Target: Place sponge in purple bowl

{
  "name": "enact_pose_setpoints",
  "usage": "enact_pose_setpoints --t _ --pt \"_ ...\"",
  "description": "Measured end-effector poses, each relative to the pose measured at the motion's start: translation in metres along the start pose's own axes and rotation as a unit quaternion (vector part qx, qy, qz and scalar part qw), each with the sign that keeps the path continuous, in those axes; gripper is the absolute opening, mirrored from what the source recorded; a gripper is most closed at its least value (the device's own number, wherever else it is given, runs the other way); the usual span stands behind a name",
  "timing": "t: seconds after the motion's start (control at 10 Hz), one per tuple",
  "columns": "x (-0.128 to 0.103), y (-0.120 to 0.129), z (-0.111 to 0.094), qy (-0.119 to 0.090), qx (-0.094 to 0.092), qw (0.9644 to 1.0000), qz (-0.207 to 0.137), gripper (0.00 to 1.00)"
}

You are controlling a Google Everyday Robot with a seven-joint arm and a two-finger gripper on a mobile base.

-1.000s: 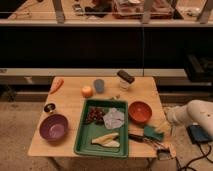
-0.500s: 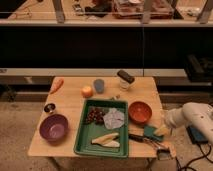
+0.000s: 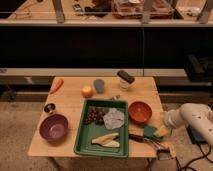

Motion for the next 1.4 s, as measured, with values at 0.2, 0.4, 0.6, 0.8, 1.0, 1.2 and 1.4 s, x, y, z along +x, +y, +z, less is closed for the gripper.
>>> enact_pose_setpoints --t 0.2,0.4,0.6,0.8,1.0,1.2,1.4 --pt "-0.0010 -0.0007 -0.0004 0.000 0.001 1.0000 0.001 0.80" --pt "-0.0008 -0.0008 -0.0002 0.000 0.001 1.0000 0.001 0.75" --pt "-0.0014 -0.0013 -0.0005 0.000 0.001 1.0000 0.002 0.56" --pt "-0.0022 -0.0024 -0.0012 -0.002 0.003 1.0000 0.001 0.36" --pt "-0.0022 -0.0014 -0.0036 -0.001 0.001 1.0000 0.001 0.16" --pt "-0.0015 -0.0008 -0.0063 -0.001 0.000 1.0000 0.001 0.00" --pt "-0.0016 -0.0011 -0.0075 -0.001 0.001 1.0000 0.001 0.00"
